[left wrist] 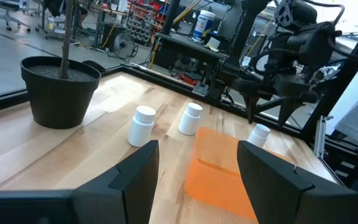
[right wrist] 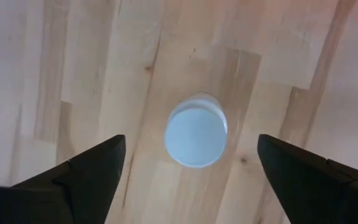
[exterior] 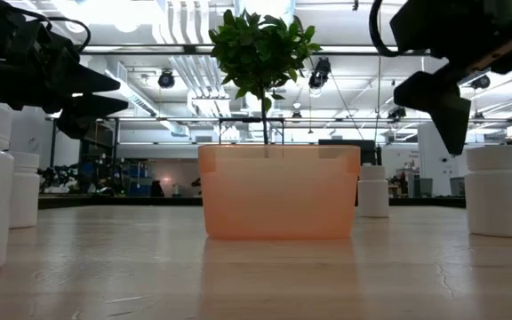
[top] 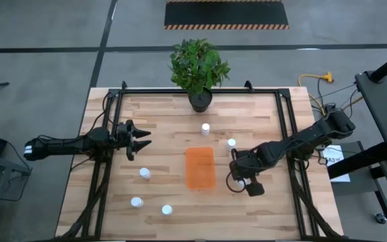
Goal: Pick and place pill bottles into a basket
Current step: Put the white pill bottle into the orange bin
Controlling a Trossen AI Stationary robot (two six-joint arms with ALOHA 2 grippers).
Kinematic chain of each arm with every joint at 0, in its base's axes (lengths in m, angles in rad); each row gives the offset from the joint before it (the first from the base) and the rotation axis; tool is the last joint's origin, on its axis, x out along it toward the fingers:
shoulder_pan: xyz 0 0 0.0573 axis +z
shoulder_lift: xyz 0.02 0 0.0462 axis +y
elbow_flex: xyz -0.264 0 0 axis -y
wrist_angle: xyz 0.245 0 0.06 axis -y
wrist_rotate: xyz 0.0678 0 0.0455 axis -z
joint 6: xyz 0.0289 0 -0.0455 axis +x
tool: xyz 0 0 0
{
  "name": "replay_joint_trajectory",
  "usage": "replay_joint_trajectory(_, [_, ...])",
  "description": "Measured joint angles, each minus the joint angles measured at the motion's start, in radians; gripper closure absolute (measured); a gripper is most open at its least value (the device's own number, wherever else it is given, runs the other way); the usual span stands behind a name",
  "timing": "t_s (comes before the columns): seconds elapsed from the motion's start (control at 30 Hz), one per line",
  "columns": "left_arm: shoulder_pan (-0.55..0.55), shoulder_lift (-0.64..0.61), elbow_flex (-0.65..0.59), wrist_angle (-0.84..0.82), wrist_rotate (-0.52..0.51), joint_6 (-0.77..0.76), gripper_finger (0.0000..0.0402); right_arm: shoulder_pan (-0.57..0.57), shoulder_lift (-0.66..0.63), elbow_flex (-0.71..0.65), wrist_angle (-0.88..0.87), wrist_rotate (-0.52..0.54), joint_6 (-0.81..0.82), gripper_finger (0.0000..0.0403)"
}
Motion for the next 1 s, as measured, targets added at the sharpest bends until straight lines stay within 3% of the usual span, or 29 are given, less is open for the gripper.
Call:
replay_joint_trajectory(0.67, [0.0,0.0,0.0,0.0,0.0,0.0,0.0201,0.0,0.0,-0.073,0.139,0.004,0.011,0.0076])
replay_joint_trajectory(1.0, [0.0,0.0,0.0,0.0,0.0,0.0,0.0201,0.0,0.0,-0.079,0.142,0.064,0.043,0.0076])
